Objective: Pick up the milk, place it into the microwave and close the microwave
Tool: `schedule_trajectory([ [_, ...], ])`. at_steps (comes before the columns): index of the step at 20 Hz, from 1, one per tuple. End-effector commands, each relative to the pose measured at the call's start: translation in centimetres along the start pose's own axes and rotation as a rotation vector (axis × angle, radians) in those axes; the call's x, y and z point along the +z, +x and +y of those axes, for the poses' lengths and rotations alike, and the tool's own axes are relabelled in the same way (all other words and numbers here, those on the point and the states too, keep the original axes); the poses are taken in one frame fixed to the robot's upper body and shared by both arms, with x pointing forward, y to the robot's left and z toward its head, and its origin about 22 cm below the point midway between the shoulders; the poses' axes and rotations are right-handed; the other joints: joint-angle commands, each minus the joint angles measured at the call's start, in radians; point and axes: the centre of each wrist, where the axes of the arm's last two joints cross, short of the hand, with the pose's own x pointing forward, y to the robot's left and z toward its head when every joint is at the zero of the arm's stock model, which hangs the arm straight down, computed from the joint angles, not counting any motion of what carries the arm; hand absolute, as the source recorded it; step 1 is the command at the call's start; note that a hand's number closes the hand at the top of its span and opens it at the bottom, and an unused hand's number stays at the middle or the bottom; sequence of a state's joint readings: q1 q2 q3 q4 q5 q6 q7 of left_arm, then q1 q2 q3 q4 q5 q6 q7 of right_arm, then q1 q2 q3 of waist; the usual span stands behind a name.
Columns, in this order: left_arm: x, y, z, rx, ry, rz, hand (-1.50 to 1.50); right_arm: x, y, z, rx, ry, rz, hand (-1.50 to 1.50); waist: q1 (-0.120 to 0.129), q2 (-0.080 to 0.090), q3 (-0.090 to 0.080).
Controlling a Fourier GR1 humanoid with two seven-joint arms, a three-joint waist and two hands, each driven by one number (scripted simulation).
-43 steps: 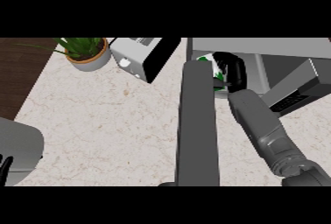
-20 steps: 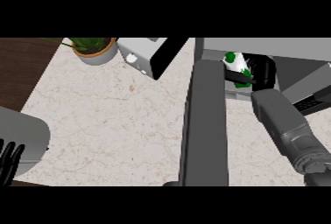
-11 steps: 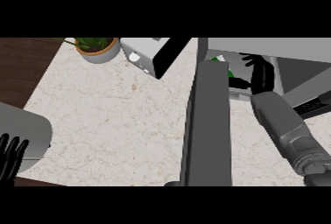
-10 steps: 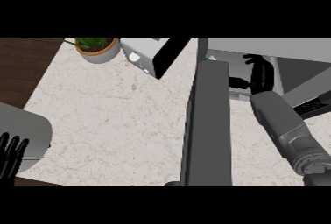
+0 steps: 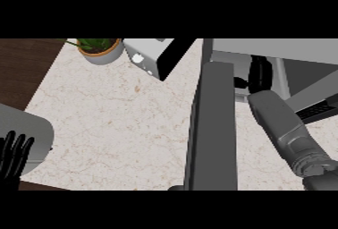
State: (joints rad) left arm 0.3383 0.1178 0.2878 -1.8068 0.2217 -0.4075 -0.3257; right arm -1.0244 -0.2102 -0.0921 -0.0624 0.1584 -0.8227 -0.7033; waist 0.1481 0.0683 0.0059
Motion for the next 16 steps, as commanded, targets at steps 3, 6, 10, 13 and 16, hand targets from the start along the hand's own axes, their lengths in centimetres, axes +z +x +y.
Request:
schedule_trajectory([
  [3,-0.3,-0.1,-0.3,0.007,-0.014,-0.009,-1.5,0.1,0.2,0.2,0.011,0.027,-0.026,-1.5,0.002,-0.003,0.0],
  [6,-0.5,-0.5,-0.4,0.008,-0.011,0.017,-1.5,0.5,0.2,0.6,0.006,0.029,-0.021,-1.5,-0.014,-0.007,0.0],
  [10,0.1,-0.3,0.5,-0.003,-0.001,-0.003,-1.5,1.1,0.8,1.4,-0.002,0.034,-0.021,-1.5,-0.01,-0.014,-0.001],
  [13,-0.7,-1.0,-0.4,0.001,0.003,-0.003,-1.5,0.9,1.6,1.8,-0.035,0.055,-0.018,-1.5,-0.033,-0.018,-0.002],
  [16,-0.1,-0.6,0.8,-0.006,0.002,-0.001,-1.5,0.9,-0.3,0.4,-0.059,0.053,-0.026,-1.5,-0.037,-0.017,0.0],
])
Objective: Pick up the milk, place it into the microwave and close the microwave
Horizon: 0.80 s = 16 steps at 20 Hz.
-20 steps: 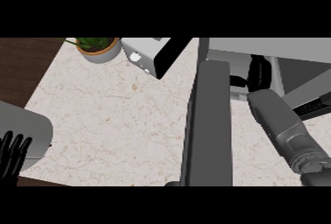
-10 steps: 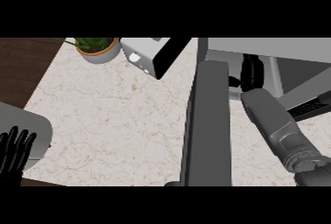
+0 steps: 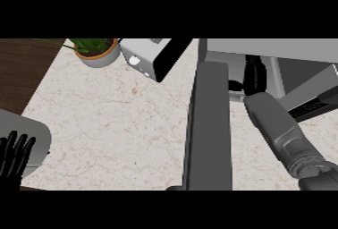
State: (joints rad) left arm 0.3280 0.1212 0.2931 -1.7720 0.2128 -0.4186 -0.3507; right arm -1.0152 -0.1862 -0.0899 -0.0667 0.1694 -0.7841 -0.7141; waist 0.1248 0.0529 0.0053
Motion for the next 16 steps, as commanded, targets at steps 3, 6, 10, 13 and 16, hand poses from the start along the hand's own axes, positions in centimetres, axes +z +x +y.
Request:
schedule_trajectory([
  [3,1.1,0.6,0.1,-0.003,0.005,-0.009,-1.5,-0.2,-0.5,-0.6,-0.036,-0.019,0.004,-1.5,-0.016,-0.013,0.0],
  [6,1.5,-0.3,-0.4,0.01,0.019,-0.009,-1.5,1.0,-1.6,-0.5,-0.055,0.011,0.016,-1.5,-0.023,-0.012,-0.001],
  [10,0.9,-0.7,-0.2,-0.01,0.04,-0.005,-1.5,1.4,-2.6,-1.2,-0.125,0.045,-0.009,-1.5,-0.046,-0.017,-0.001],
  [13,2.4,-0.2,-0.8,-0.003,0.019,0.004,-1.5,3.1,-3.2,-0.4,-0.243,0.087,-0.01,-1.5,-0.05,-0.024,-0.001],
  [16,1.9,0.3,-1.9,-0.013,0.022,0.009,-1.5,3.2,-2.5,0.3,-0.309,0.102,-0.014,-1.5,-0.066,-0.032,-0.002],
])
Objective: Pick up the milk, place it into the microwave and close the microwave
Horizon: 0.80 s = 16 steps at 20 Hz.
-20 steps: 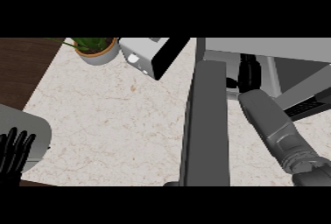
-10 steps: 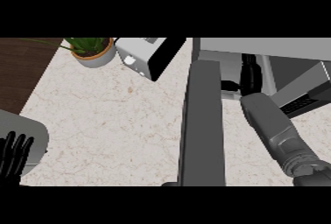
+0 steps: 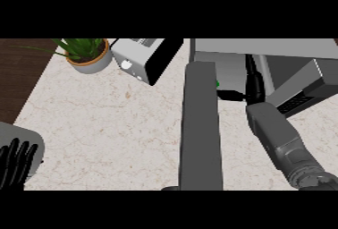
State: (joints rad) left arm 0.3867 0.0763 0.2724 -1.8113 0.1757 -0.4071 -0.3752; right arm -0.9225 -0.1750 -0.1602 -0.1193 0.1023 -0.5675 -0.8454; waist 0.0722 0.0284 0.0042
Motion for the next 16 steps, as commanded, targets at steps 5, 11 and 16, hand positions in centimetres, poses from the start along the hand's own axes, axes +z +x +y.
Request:
schedule_trajectory([
  [5,0.7,1.4,-1.2,-0.021,-0.025,0.021,-1.5,2.9,-2.2,-0.2,-0.225,0.029,0.006,-1.5,-0.042,-0.019,-0.002],
  [11,1.2,0.5,-2.8,0.078,-0.163,0.028,-1.5,7.5,-3.6,1.7,-0.367,0.11,0.021,-1.5,-0.053,-0.022,-0.003],
  [16,1.1,1.5,-3.6,0.087,-0.218,0.032,-1.5,10.6,-4.8,1.8,-0.526,0.199,0.033,-1.5,-0.073,-0.03,-0.003],
])
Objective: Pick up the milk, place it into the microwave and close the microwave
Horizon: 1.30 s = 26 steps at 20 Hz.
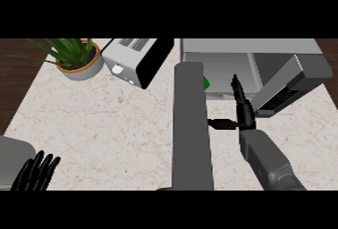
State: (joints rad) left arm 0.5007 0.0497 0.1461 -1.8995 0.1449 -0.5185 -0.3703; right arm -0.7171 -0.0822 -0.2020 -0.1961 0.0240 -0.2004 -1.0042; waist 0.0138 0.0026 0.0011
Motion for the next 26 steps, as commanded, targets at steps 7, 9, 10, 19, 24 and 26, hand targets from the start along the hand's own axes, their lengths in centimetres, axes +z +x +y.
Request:
schedule_trajectory([
  [7,-1.8,0.1,-3.2,0.022,-0.177,0.013,-1.5,4.9,-1.5,-0.6,-0.188,0.076,-0.024,-1.5,-0.034,-0.013,-0.002],
  [9,-2.9,-1.6,-3.6,0.005,-0.222,0.039,-1.5,6.2,-1.4,0.4,-0.147,0.064,-0.029,-1.5,-0.031,-0.01,-0.002],
  [10,-3.6,-1.4,-3.9,0.008,-0.2,0.036,-1.5,9.2,-2.3,-0.7,-0.152,0.045,-0.03,-1.5,-0.044,-0.013,-0.003],
  [19,-7.2,-1.6,-7.4,-0.066,-0.311,0.038,1.5,13.6,-0.2,-7.6,-0.278,-0.011,-0.053,1.5,-0.034,-0.008,-0.002],
  [24,-11.7,-2.5,-10.4,-0.154,-0.356,0.043,1.5,14.4,2.9,-10.1,-0.285,-0.054,-0.075,-1.5,-0.036,-0.006,-0.002],
  [26,-13.9,-3.5,-11.8,-0.161,-0.367,0.051,1.5,14.4,3.6,-10.9,-0.278,-0.079,-0.07,-1.5,-0.033,-0.004,-0.002],
])
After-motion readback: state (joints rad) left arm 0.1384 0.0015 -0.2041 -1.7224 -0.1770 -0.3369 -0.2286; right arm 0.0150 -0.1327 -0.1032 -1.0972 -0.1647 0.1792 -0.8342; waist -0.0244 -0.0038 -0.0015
